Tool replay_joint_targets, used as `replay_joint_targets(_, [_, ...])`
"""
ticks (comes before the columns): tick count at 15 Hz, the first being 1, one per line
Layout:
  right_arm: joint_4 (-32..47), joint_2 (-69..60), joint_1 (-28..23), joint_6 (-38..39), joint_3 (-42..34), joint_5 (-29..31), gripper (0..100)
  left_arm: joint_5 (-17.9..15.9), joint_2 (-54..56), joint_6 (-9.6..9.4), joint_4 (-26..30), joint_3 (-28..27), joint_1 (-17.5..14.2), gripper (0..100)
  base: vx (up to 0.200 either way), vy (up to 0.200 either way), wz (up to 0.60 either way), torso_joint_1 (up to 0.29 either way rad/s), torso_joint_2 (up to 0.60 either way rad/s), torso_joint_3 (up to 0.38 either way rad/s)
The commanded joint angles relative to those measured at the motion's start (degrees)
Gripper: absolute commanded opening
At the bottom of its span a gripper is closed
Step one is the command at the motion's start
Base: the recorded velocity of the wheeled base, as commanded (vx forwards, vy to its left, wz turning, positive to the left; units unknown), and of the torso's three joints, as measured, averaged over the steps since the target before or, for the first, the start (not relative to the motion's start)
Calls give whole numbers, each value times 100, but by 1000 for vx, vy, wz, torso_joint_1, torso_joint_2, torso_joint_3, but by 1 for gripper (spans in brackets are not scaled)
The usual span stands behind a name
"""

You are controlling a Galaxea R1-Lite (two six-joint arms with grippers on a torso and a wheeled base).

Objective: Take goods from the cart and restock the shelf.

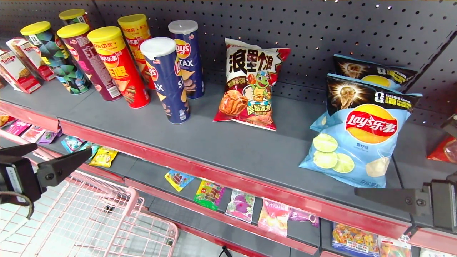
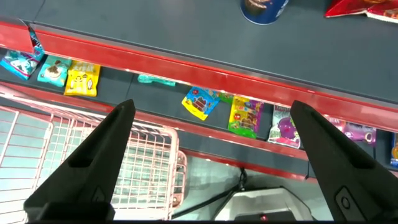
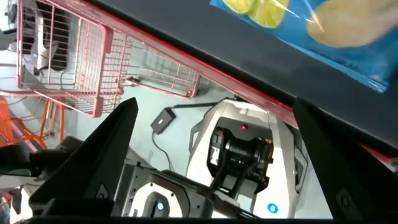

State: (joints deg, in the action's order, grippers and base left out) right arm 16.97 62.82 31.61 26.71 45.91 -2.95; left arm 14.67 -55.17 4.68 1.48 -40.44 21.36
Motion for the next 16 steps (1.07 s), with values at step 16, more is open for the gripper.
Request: replay_joint_targets(16, [-352, 1136, -129, -17, 14, 5, 100, 1, -90, -2, -7, -43, 0, 100, 0, 0, 0, 0, 0, 0])
